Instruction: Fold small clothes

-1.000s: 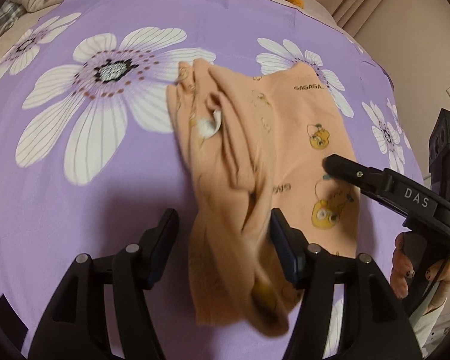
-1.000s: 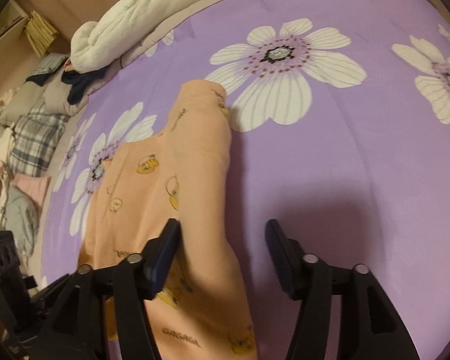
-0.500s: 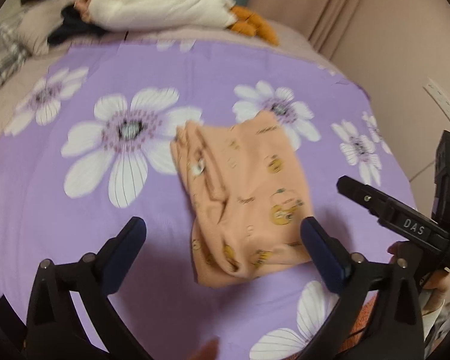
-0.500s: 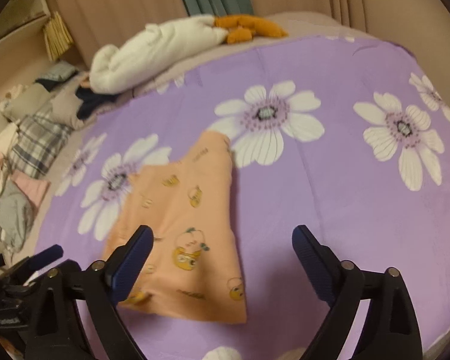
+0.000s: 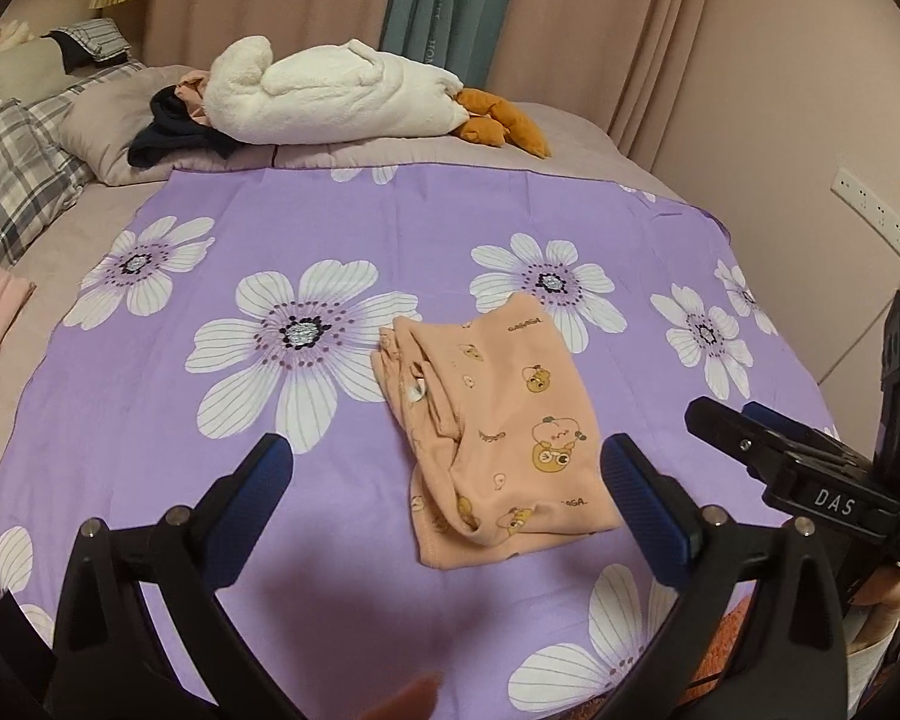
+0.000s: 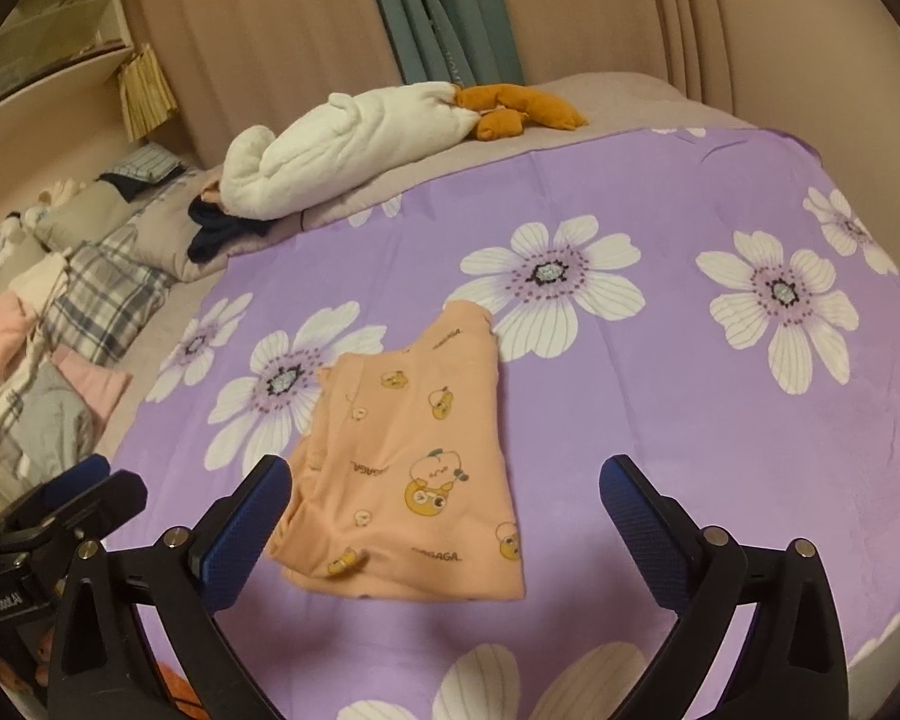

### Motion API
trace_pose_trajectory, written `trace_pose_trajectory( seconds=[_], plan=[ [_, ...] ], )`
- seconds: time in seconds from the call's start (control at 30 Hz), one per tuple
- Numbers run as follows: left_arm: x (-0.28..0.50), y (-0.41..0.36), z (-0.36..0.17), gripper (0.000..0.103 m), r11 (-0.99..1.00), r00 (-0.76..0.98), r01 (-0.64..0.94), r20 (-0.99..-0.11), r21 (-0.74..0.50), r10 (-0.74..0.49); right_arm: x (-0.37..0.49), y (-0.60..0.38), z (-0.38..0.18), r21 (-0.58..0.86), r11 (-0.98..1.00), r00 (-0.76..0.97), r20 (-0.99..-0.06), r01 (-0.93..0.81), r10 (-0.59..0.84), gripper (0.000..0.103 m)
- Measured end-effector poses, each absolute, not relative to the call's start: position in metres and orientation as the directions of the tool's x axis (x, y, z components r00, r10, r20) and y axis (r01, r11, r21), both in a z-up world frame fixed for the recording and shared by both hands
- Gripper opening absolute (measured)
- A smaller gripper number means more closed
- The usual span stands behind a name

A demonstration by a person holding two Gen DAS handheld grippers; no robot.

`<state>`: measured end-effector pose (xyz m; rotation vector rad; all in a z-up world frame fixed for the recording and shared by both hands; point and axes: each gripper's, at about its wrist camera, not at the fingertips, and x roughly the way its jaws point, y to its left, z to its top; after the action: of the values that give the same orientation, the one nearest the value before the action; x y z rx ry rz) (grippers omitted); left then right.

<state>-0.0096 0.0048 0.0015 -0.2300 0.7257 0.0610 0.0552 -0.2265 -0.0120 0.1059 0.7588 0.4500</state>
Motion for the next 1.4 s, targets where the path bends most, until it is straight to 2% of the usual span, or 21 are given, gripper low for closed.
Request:
trace_pose_trajectory(
  seconds=[1.0,1.4],
  plan=[
    [-0.016,0.005,-0.008,0.103,0.97,0.709,-0.147,-0.704,-0.195,-0.034,0.037,-0.217,-0.006,0.162,0.924,0.696,-0.617,-0.346,0.368,0.102],
    [-0.014,-0.001,-0.014,0.103,0.967,0.68,-0.113,-0.727,-0.229,-0.093,0.036,-0.219,-0.008,0.15,0.931,0.698,-0.625,-0.332,0.35,0.102]
  ],
)
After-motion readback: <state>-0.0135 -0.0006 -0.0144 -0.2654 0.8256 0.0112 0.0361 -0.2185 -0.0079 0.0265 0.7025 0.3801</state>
